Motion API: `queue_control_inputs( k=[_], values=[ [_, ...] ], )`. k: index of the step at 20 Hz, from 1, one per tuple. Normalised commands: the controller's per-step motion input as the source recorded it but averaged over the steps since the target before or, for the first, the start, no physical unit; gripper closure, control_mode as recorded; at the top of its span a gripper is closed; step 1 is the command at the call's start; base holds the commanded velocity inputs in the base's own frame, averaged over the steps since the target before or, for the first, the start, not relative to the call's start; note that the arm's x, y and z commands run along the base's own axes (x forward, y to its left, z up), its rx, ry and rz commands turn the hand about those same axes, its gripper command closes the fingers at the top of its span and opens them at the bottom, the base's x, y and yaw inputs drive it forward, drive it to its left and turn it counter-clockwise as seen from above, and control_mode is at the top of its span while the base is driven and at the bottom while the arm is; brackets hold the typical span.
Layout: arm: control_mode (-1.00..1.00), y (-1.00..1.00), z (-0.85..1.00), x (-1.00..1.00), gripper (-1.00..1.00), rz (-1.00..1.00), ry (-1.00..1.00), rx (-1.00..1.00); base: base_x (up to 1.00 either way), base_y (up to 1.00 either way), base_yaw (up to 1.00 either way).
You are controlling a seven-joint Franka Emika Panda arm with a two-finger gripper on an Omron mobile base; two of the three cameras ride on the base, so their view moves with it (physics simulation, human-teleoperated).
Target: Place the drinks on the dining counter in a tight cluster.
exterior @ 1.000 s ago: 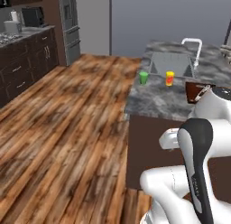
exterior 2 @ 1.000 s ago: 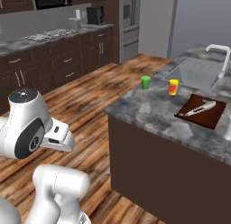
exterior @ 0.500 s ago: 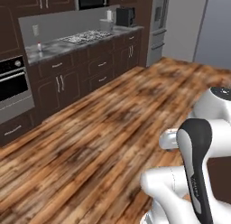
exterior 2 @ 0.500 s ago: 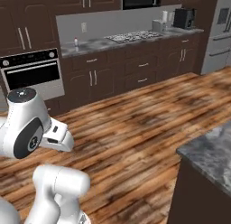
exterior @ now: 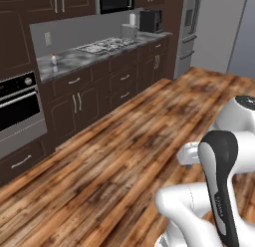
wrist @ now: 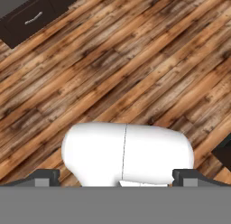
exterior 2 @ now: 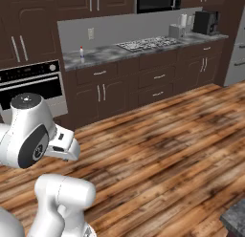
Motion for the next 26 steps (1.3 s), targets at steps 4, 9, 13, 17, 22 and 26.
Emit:
queue_control_inputs(
  k=[4,9,13,17,22,26],
  values=[
    [1.0,0.0,0.0,0.0,-1.0,0.0,0.0,0.0,1.0,0.34,0.0],
    [1.0,0.0,0.0,0.0,-1.0,0.0,0.0,0.0,1.0,0.29,0.0],
    [1.0,0.0,0.0,0.0,-1.0,0.0,0.0,0.0,1.0,0.27,0.0],
    [1.0,0.0,0.0,0.0,-1.0,0.0,0.0,0.0,1.0,0.21,0.09],
    [1.0,0.0,0.0,0.0,-1.0,0.0,0.0,0.0,1.0,0.04,0.42],
    [1.0,0.0,0.0,0.0,-1.0,0.0,0.0,0.0,1.0,0.0,0.55]
  ],
)
